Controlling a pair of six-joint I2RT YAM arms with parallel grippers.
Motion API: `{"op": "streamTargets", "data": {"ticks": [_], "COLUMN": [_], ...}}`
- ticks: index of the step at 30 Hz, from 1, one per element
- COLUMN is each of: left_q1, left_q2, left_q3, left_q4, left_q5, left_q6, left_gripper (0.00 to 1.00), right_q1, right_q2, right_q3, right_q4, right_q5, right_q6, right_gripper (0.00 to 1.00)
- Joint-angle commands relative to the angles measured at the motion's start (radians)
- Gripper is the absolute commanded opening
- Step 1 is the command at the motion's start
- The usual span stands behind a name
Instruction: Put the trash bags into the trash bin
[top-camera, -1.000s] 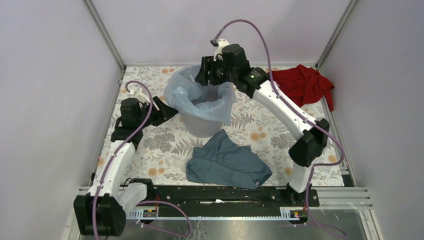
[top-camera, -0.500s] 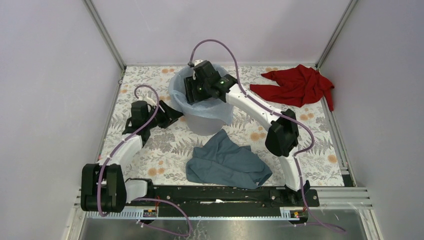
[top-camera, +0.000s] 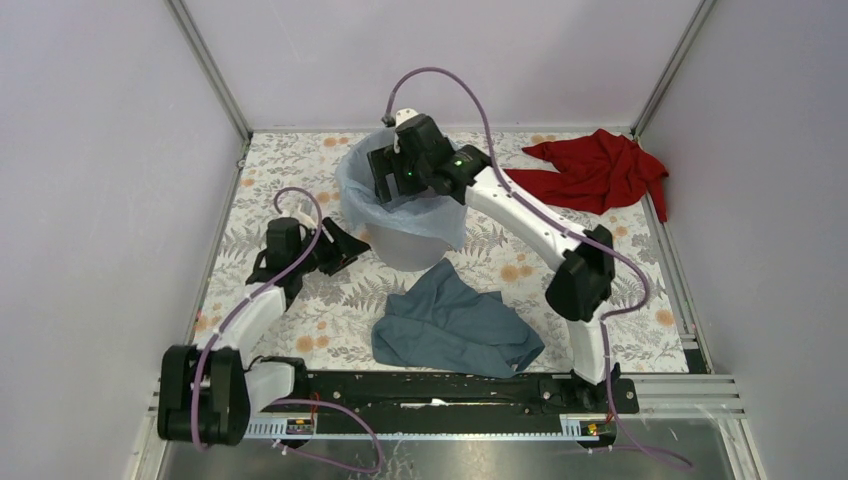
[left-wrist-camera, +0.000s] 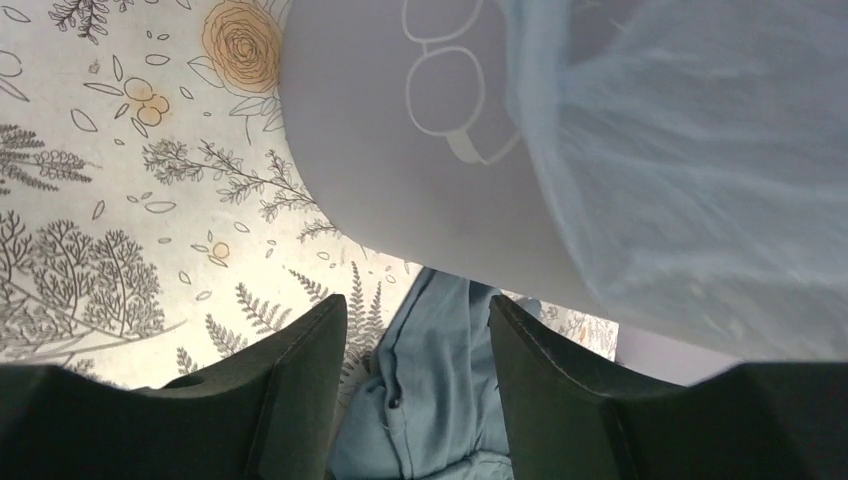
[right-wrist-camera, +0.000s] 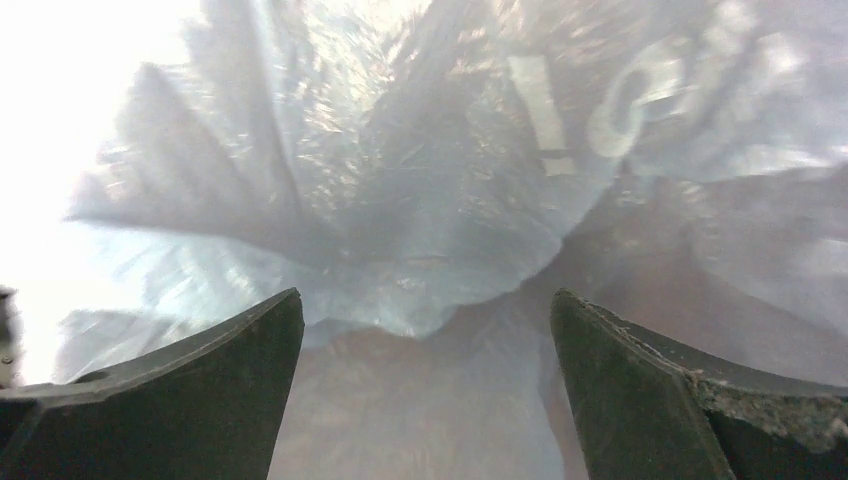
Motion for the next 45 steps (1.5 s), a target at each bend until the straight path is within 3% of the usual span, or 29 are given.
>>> {"op": "streamTargets", "data": {"ticks": [1,6,8,14,19,21,25,28,34,41,45], "left_q1": [0.001,0.061,0.142,0.249,0.252,0.251,0.251,0.247,0.169,0.116,0.113], "left_q2": [-0.159,-0.347,-0.389,-0.453,-0.324,-0.220,0.021,0.153,0.183,0.080,0.026], "left_q3": [0.000,0.048,0.074,0.047,-0.006,-0.048,-0.116,-0.146,-0.178,-0.153,-0.126], "left_q4": [-0.139,-0.303,-0.321,-0.116,0.297,0.562,1.287,1.521,1.490,1.072,0.850], "left_q5": [-0.057,-0.089,-0.060,0.134,0.334,0.417,0.522,0.490,0.420,0.323,0.258], "left_q6": [0.073,0.098,0.098,0.047,-0.031,-0.187,-0.548,-0.671,-0.592,-0.334,-0.209], "left_gripper": [0.62,0.77,0.79,0.86,0.97,0.97,0.95,0.88,0.65,0.50,0.27], "right_q1": [0.000,0.000,0.000,0.000,0.000,-0.001,-0.004,-0.007,-0.012,-0.014,-0.014], "right_q2": [-0.160,-0.184,-0.200,-0.207,-0.228,-0.240,-0.273,-0.295,-0.316,-0.305,-0.275], "right_q3": [-0.027,-0.031,-0.049,-0.073,-0.107,-0.127,-0.179,-0.207,-0.226,-0.210,-0.165], "right_q4": [0.013,0.002,0.023,0.046,0.071,0.095,0.132,0.154,0.170,0.172,0.151], "right_q5": [0.078,0.052,0.022,-0.027,-0.061,-0.090,-0.121,-0.132,-0.145,-0.157,-0.173], "right_q6": [-0.082,-0.073,-0.059,-0.043,-0.045,-0.037,-0.028,-0.024,-0.023,-0.017,-0.003], "right_gripper": [1.00,1.00,1.00,1.00,1.00,1.00,1.00,1.00,1.00,1.00,1.00]}}
